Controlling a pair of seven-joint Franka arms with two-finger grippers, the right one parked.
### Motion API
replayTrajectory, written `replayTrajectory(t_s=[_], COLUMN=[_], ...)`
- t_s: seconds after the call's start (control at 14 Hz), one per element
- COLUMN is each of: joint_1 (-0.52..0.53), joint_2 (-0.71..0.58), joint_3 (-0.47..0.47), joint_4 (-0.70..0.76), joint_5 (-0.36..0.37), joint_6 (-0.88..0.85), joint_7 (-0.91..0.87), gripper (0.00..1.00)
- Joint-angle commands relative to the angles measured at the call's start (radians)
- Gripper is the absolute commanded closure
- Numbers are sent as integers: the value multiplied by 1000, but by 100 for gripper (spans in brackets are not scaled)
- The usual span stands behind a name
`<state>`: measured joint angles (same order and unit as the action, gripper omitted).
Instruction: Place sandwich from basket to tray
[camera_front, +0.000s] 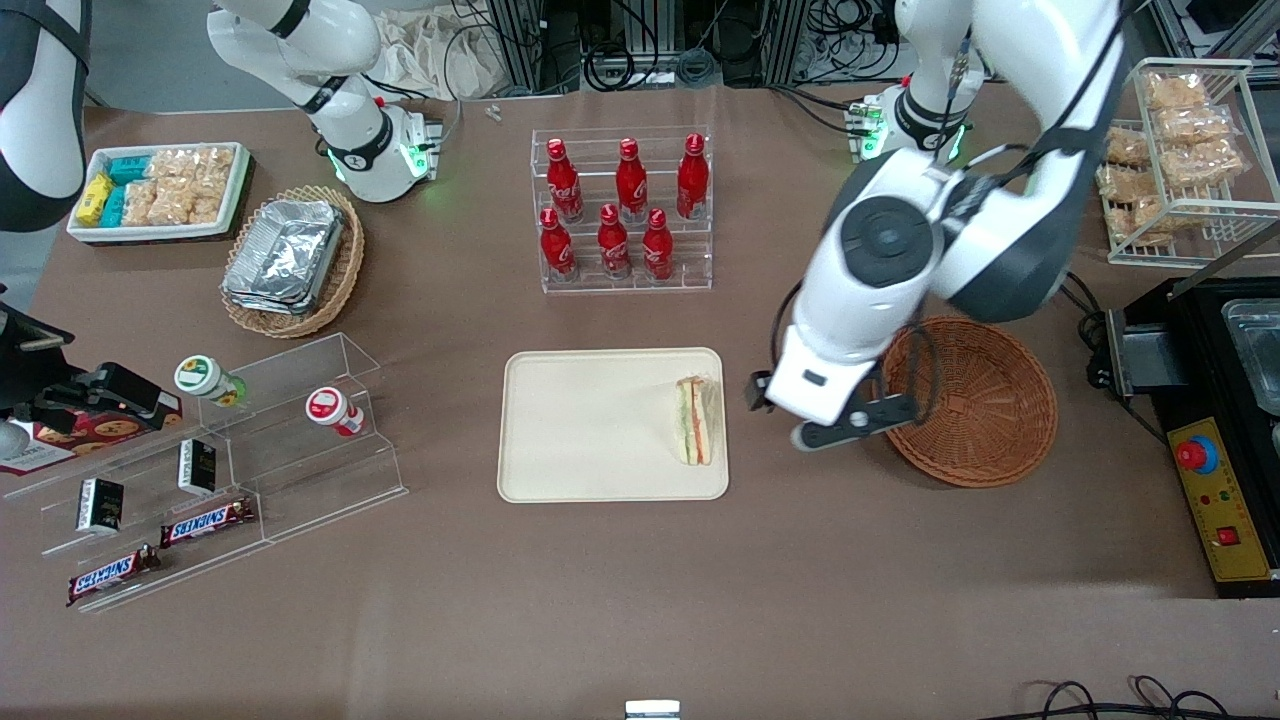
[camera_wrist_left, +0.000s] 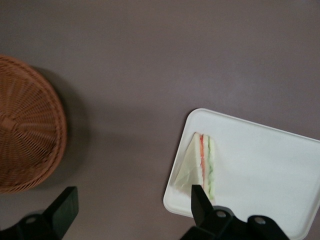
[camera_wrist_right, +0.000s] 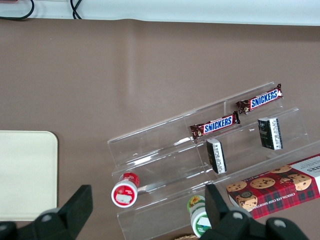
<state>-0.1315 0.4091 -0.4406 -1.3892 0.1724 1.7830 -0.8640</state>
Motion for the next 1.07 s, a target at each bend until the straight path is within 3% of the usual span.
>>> replayTrajectory(t_s=[0.0,0.14,0.71,0.86,1.0], joint_1=[125,208,486,491,397], joint_2=[-140,-211,-328,-332,-326], joint_3=[-4,-3,-1,34,115], joint_4=[-88,-122,-249,-251,-251], joint_5=[-85,-126,-126,-126,-123], joint_6=[-51,-102,-129,-145,-145], joint_7=[124,245,739,854,856], gripper=[0,0,0,0,0])
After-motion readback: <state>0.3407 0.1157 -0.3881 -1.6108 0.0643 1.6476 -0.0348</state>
